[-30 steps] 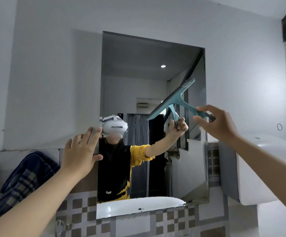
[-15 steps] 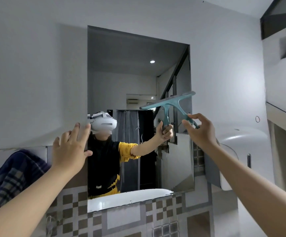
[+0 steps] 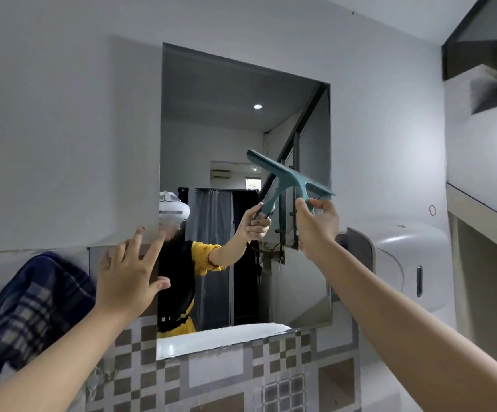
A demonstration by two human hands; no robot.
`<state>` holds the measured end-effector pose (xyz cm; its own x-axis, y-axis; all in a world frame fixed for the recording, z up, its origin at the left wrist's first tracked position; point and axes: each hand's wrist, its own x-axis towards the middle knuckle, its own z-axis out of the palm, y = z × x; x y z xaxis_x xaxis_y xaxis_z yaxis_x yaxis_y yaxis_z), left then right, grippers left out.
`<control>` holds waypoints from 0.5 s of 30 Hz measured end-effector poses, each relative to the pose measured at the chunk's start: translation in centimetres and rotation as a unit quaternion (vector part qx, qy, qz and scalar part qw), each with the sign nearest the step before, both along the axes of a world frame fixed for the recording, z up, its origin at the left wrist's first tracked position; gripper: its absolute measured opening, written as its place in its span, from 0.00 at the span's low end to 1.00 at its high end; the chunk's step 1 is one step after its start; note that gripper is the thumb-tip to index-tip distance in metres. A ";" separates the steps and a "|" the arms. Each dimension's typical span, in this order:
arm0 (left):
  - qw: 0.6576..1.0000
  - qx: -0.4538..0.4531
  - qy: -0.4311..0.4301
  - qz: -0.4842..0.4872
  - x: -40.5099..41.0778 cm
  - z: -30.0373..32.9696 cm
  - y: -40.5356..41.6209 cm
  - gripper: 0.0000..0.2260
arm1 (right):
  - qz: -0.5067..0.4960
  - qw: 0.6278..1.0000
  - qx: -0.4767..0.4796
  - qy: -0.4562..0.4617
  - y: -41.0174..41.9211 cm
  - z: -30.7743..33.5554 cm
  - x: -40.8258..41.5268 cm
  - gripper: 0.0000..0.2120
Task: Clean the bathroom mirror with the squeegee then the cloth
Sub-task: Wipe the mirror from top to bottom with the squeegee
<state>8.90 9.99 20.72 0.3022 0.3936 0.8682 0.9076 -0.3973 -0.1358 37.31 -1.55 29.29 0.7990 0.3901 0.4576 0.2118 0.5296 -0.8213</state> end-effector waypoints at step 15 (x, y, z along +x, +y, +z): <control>0.999 -0.033 -0.001 0.020 -1.4 -0.7 0.7 0.53 | 0.100 0.991 -0.004 0.090 3.1 -1.3 -10.4 0.11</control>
<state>7.47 10.64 19.99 0.2824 0.4615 0.8410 0.9235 -0.3681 -0.1081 26.90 1.59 27.94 0.7740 0.5515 0.3111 -0.0462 0.5392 -0.8409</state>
